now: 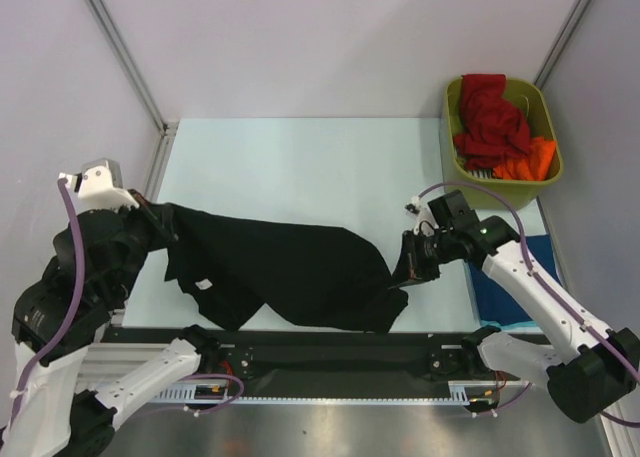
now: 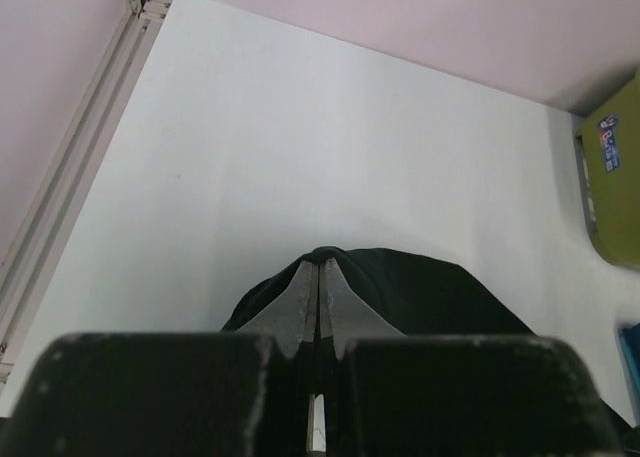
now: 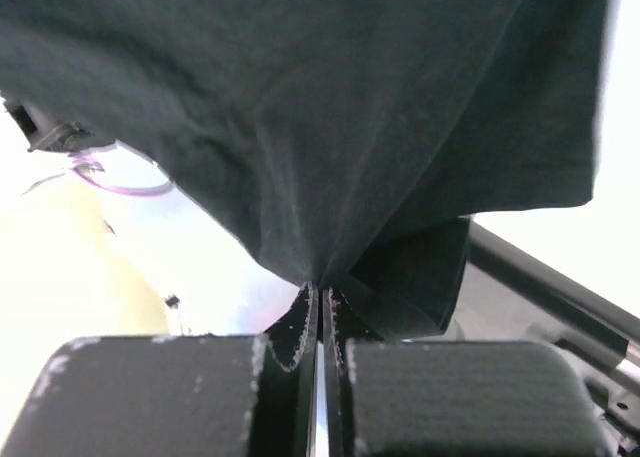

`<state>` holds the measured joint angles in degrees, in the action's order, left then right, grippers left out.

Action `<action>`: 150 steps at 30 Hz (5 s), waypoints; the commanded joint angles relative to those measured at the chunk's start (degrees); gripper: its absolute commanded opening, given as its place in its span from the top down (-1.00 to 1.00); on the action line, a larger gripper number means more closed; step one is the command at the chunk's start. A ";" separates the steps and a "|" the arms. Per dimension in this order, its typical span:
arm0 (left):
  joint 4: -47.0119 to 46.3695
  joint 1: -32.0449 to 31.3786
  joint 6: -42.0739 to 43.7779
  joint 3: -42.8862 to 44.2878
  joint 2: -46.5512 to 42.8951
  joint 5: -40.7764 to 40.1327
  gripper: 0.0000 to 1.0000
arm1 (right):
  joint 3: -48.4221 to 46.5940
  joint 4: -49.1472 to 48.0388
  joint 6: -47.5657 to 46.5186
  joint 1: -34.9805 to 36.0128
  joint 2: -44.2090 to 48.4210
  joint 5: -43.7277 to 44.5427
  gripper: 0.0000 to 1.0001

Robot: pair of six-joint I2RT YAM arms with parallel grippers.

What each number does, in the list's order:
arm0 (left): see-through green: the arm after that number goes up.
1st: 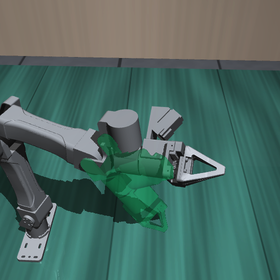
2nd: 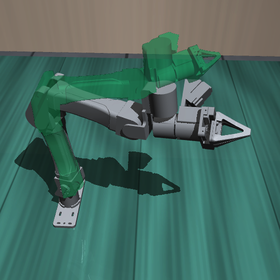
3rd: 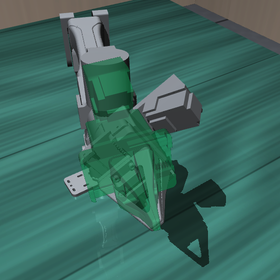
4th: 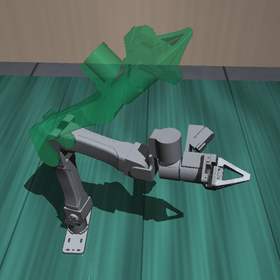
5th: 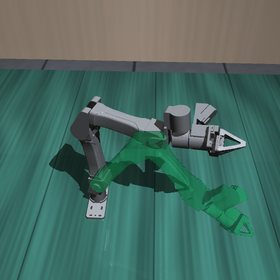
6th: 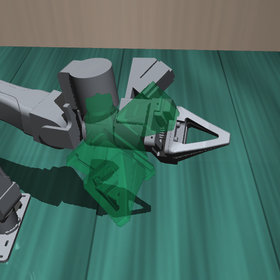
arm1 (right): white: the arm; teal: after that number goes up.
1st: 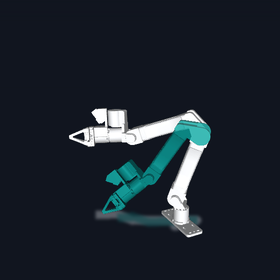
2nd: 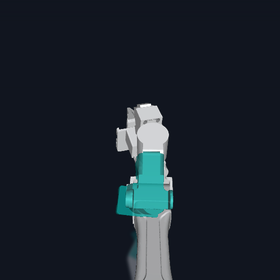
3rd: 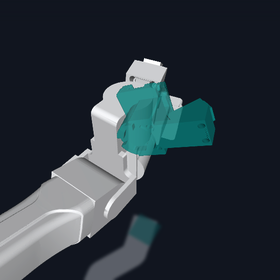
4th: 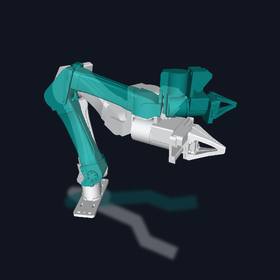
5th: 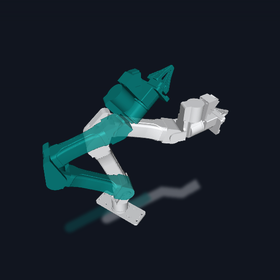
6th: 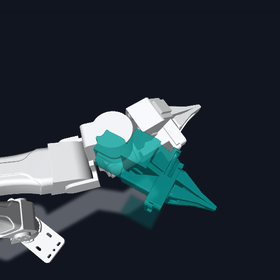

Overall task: Fold and stack the t-shirts
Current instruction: Flatten the tshirt out

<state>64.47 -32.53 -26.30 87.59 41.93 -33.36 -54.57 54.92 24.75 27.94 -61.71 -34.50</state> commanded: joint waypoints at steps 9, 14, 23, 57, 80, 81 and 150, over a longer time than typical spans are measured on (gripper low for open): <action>-10.49 0.45 1.79 -4.69 4.47 1.89 0.99 | -6.61 -11.72 -2.61 -12.29 -9.10 1.47 1.00; -14.63 0.45 0.55 -10.15 6.40 4.98 0.99 | -13.18 -15.35 -2.78 -12.91 -29.49 -1.01 1.00; -19.12 1.42 7.14 -11.31 15.01 4.45 0.99 | -38.48 -5.55 -7.70 -12.65 -52.10 15.68 0.49; -15.42 1.60 -1.82 -22.03 4.91 13.50 0.99 | 32.24 -37.51 39.22 5.89 13.28 29.48 0.30; -15.07 1.51 0.90 -19.65 7.11 13.24 0.99 | 38.57 -42.17 48.20 7.04 12.06 36.35 0.25; -15.07 1.60 0.99 -19.65 7.20 13.24 0.99 | 38.48 -42.26 47.94 6.86 11.97 36.78 0.25; -24.72 3.61 10.72 -8.76 9.30 1.99 0.99 | -4.08 -41.03 20.42 -15.45 -8.58 18.60 1.00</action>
<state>48.53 -30.55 -22.52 75.26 50.09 -26.57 -47.42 14.92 49.10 16.23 -64.84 -13.32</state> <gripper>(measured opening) 0.005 0.019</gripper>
